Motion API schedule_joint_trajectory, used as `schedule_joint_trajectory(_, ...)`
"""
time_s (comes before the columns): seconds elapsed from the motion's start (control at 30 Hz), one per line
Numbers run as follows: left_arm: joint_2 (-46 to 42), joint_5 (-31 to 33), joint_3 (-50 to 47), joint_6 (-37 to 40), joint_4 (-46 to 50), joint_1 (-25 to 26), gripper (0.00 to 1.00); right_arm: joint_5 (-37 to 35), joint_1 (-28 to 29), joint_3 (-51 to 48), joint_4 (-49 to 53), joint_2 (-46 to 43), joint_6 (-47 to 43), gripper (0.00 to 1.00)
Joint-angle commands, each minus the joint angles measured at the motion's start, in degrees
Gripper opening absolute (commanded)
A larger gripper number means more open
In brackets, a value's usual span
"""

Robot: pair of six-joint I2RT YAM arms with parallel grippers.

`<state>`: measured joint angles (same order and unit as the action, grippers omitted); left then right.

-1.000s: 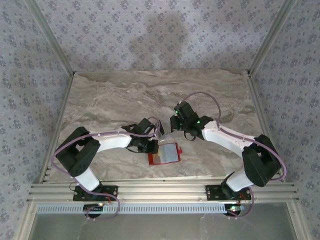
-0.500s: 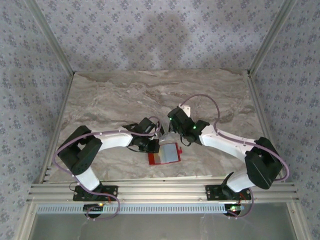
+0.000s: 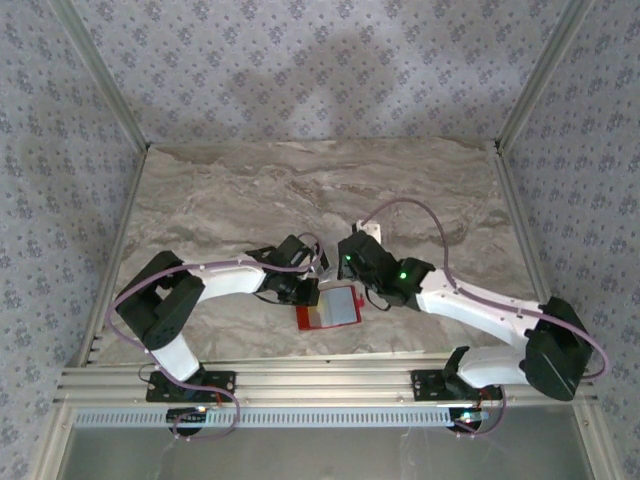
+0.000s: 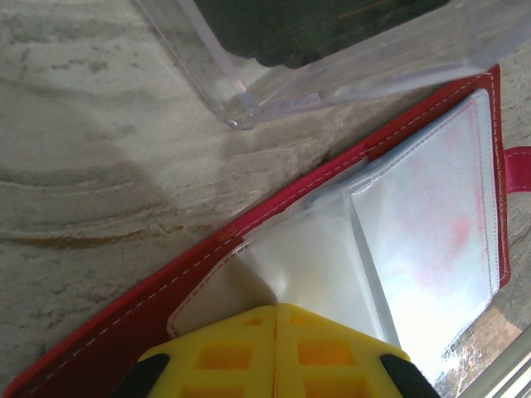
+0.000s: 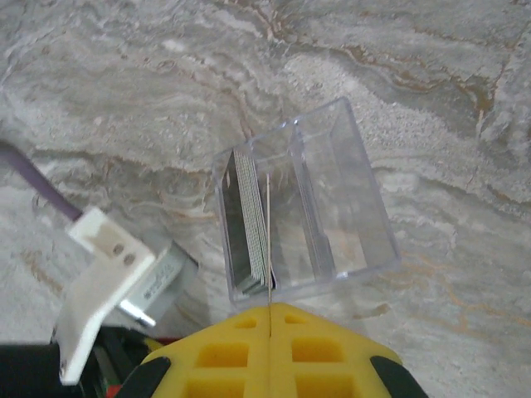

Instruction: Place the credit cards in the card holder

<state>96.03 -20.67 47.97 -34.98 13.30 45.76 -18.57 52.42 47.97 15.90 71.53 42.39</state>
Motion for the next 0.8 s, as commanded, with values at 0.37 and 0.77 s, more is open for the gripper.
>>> schedule_joint_trajectory(0.37, 0.1, 1.3, -1.6, 1.2, 2.3, 0.5, 0.07, 18.6, -0.6, -10.9, -8.5, -4.7, -4.3, 0.0)
schedule_joint_trajectory(0.77, -2.7, 1.3, -2.3, 1.4, 2.6, 0.5, 0.07, 23.8, -4.6, -15.9, -11.5, -3.8, -3.5, 0.0)
